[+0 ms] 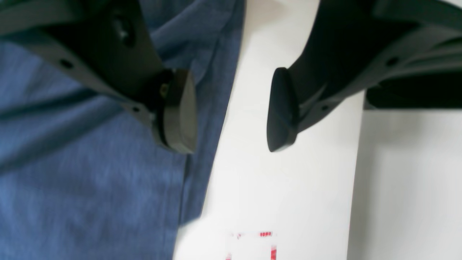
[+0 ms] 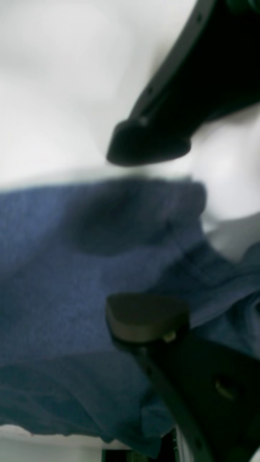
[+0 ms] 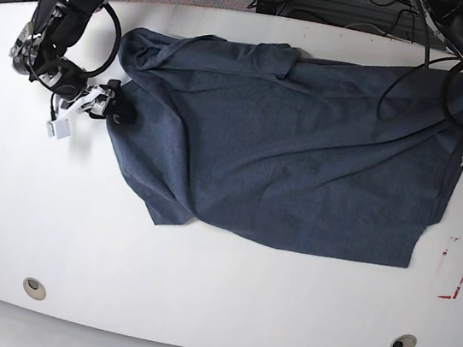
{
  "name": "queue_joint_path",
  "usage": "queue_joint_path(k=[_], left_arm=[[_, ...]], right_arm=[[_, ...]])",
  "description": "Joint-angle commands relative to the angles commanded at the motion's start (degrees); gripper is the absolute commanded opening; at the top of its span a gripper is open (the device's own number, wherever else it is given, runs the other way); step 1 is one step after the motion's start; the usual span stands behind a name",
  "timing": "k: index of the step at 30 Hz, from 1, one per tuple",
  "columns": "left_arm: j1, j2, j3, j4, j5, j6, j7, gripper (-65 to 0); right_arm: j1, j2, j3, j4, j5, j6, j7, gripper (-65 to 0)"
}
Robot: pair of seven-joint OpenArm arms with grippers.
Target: Fold the T-shirt properly
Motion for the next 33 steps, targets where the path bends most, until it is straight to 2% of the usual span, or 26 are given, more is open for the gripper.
queue_joint_path(k=[3, 7, 9, 11, 13, 16, 18, 20, 22, 24, 26, 33], left_arm=[[-0.97, -0.18, 0.00, -3.16, 0.00, 0.18, -0.79, -35.8], [-2.29, -0.18, -0.35, -7.47, 0.00, 0.18, -5.80, -35.8], [-2.64, -0.18, 0.00, -9.67, 0.00, 0.26, -7.74, -35.8], [-3.34, -0.62, 0.18, -12.22, 0.09, 0.35, -8.70, -35.7], [-5.71, -0.79, 1.23, -15.12, 0.09, 1.85, -9.23, -35.7], [-7.91, -0.88, 2.81, -19.08, 0.09, 6.51, -10.73, -34.9], [-9.41, -0.97, 3.96, -21.54, 0.09, 9.23, -11.87, -29.2], [-10.64, -1.32, 5.54, -23.47, 0.09, 10.46, -12.31, -21.9], [-11.87, -3.08, 7.91, -26.02, 0.09, 12.40, -12.92, -15.8], [-13.45, -3.43, 10.55, -29.71, 0.00, 15.12, -14.95, -15.0], [-14.68, -3.52, 11.34, -32.79, 0.00, 15.82, -16.97, -15.0], [-19.60, -5.10, 11.78, -45.89, 0.00, 15.74, -23.65, -15.0]], right_arm=[[-0.09, 0.00, -1.49, -0.09, 0.26, 0.00, 0.18, -30.0], [-0.09, 0.00, -2.02, -0.09, 0.00, 0.00, 0.44, -38.2], [0.00, 0.00, -2.02, -0.09, 0.00, 0.00, 0.53, -45.2], [0.97, 0.18, -2.11, -0.09, 0.00, 0.00, 0.53, -55.2], [1.41, 0.35, -2.20, -0.09, -0.09, 0.00, 0.53, -64.5], [1.58, 0.44, -2.29, 0.09, -0.09, 0.00, 0.53, -65.0], [2.20, 0.44, -2.29, 0.09, -0.09, 0.00, 0.44, -65.0], [2.37, 0.44, -2.29, 0.09, -0.09, 0.00, 0.44, -65.0], [2.55, 0.44, -2.29, 0.09, -0.09, 0.00, 0.44, -65.0], [2.55, 0.44, -2.29, 0.09, -0.09, 0.00, 0.44, -65.0], [2.55, 0.35, -2.29, 0.09, -0.09, 0.00, 0.44, -65.0], [2.55, 0.09, -2.29, 0.09, -0.09, 0.00, 0.35, -65.0]])
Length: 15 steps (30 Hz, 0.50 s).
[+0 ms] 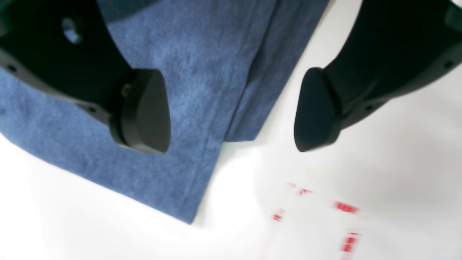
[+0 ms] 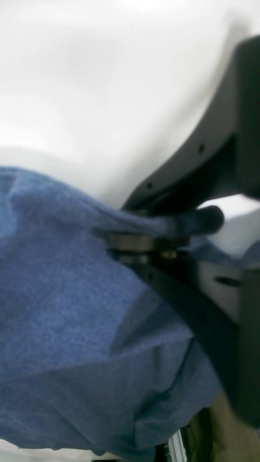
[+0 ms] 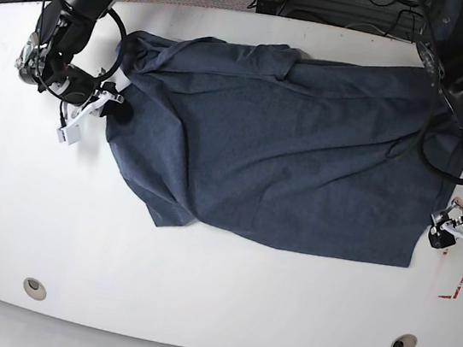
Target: Fold the T-shirt properly
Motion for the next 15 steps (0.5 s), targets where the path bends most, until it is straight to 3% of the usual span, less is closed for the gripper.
queue_joint_path(k=[6, 15], left_arm=[[-2.81, -2.29, 6.24, -9.58, -0.35, 0.00, -5.98, -15.0], [-8.79, -2.46, 12.66, -25.32, -0.35, -0.09, -15.82, -15.0]], right_arm=[[0.00, 0.00, 0.00, 0.00, 0.00, 0.00, 0.00, -65.0], [0.00, 0.00, 0.00, 0.00, 0.00, 0.00, 0.00, -65.0]])
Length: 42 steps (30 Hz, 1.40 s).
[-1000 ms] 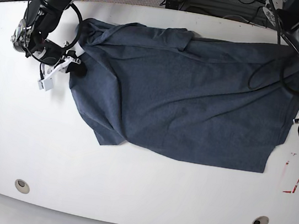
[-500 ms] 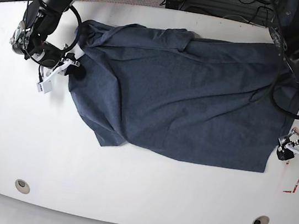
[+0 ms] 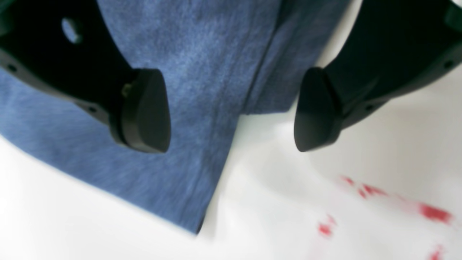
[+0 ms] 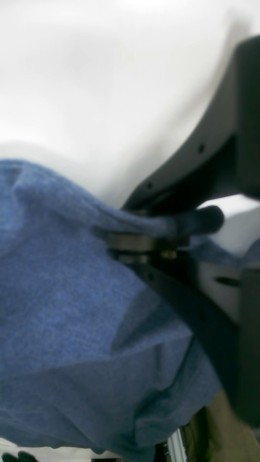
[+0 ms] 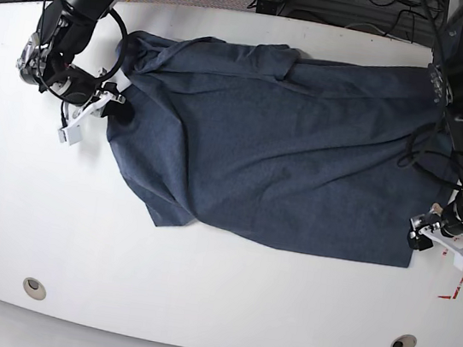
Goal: Fold the T-shirt properly
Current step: 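Move the left gripper along the shirt edge and grasp the hem, then lift the shirt with both grippers and pull it toward the robot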
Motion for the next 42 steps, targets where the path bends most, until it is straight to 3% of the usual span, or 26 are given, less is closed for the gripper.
queue_joint_path(k=[5, 17, 21, 26, 34, 38, 42], left_arm=[[-0.18, 0.00, 0.53, -2.29, -0.44, -2.64, -3.87, -15.0], [-0.62, 0.88, 1.14, -7.47, -0.35, -2.90, -4.04, -15.8], [-0.44, 2.11, 4.92, -7.12, -0.53, -3.96, -4.04, -28.3], [-0.53, 3.25, 5.63, -7.38, -0.26, -11.25, -4.04, -47.6], [-0.62, 3.34, 5.63, -7.03, -0.18, -11.34, -3.96, -65.0], [0.26, 3.25, 5.36, -1.41, -0.35, -11.60, -3.78, -65.0], [4.13, 3.25, 5.19, 9.32, -0.53, -11.69, 0.53, -65.0]], right_arm=[[0.09, -0.09, 0.00, 0.00, 0.18, 0.00, -0.09, -65.0], [0.18, -0.09, 0.00, -0.09, 0.26, 0.00, 0.00, -65.0], [0.88, -0.09, 0.00, -0.09, 0.09, 0.00, 0.00, -65.0], [1.41, -0.09, 0.00, -0.09, 0.09, 0.00, 0.00, -65.0], [1.85, -0.09, 0.00, 0.00, 0.09, 0.00, 0.00, -65.0], [2.64, 0.35, 0.00, 0.35, 0.00, 0.00, 0.00, -65.0], [3.69, 1.85, 0.00, 1.85, 0.00, 0.00, 0.09, -65.0]])
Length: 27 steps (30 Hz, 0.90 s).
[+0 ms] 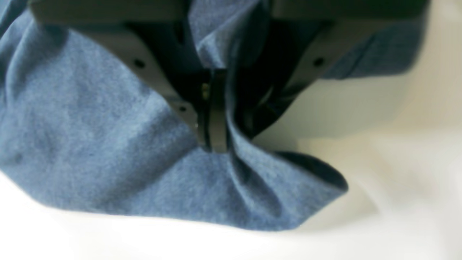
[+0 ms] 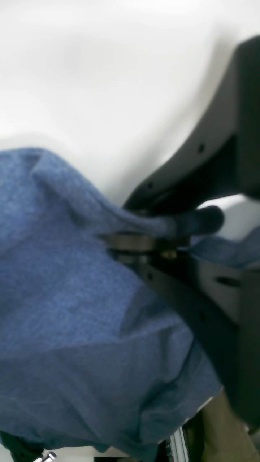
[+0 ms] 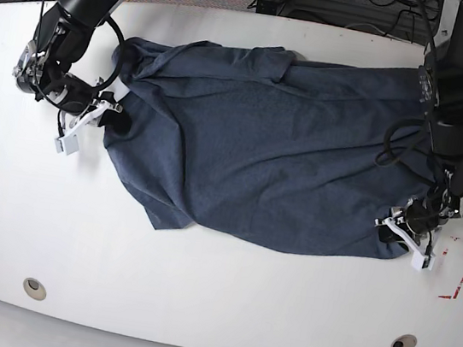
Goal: Fold the T-shirt properly
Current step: 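Lift the shirt with both grippers and pull it toward the robot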
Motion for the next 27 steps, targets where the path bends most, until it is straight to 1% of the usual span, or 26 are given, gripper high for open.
queue_joint_path(k=[3, 4, 6, 9, 10, 12, 14, 16, 19, 22, 24, 27], left_arm=[[2.55, 0.09, -0.09, 9.76, -0.09, 0.00, 3.60, -65.0], [4.04, 0.18, -0.44, 13.98, -0.09, 0.00, 4.92, -65.0], [5.80, 0.35, -1.76, 20.04, -0.09, 0.00, 7.30, -65.0], [6.95, 0.44, -4.66, 26.02, -0.09, 0.00, 11.08, -65.0], [7.03, 0.44, -5.45, 27.52, -0.09, 0.00, 12.22, -65.0], [7.03, 0.53, -6.77, 30.33, -0.09, 0.00, 14.42, -65.0], [6.77, 0.53, -7.91, 33.49, -0.09, 0.00, 16.35, -65.0], [6.59, 0.53, -8.53, 36.04, -0.09, 0.18, 17.58, -65.0], [6.42, 0.44, -8.79, 40.44, -0.09, 0.18, 18.90, -65.0], [5.19, 0.35, -8.79, 45.01, 0.00, 0.18, 20.40, -65.0], [4.04, 0.18, -8.79, 46.59, 0.00, 0.18, 21.45, -65.0], [1.58, 0.09, -8.79, 48.44, 0.00, 0.00, 21.63, -65.0]], right_arm=[[0.70, 1.14, 0.00, 0.44, 0.00, 0.00, 0.00, -65.0], [2.11, 1.49, -0.09, 0.44, 0.00, 0.00, 0.00, -65.0], [3.96, 3.16, -0.09, 0.09, -0.09, 0.00, 0.00, -65.0], [7.03, 4.13, -0.79, 0.09, -0.09, 0.00, 0.09, -65.0], [8.18, 4.66, -1.85, 0.00, -0.18, 0.00, 0.09, -65.0], [10.73, 6.86, -5.19, 0.00, -0.79, 0.00, 0.18, -65.0], [14.15, 7.56, -7.91, 0.00, -2.20, 0.00, 0.35, -65.0], [16.62, 7.82, -8.97, 0.00, -3.69, 0.00, 1.05, -65.0], [21.27, 7.82, -10.55, 0.00, -7.65, 0.00, 1.49, -65.0], [26.55, 7.91, -13.98, 0.00, -12.13, 0.00, 1.58, -65.0], [28.92, 7.91, -15.47, 0.00, -13.45, 0.00, 1.58, -65.0], [33.85, 7.91, -17.49, 0.00, -14.95, 0.00, 1.67, -65.0]])
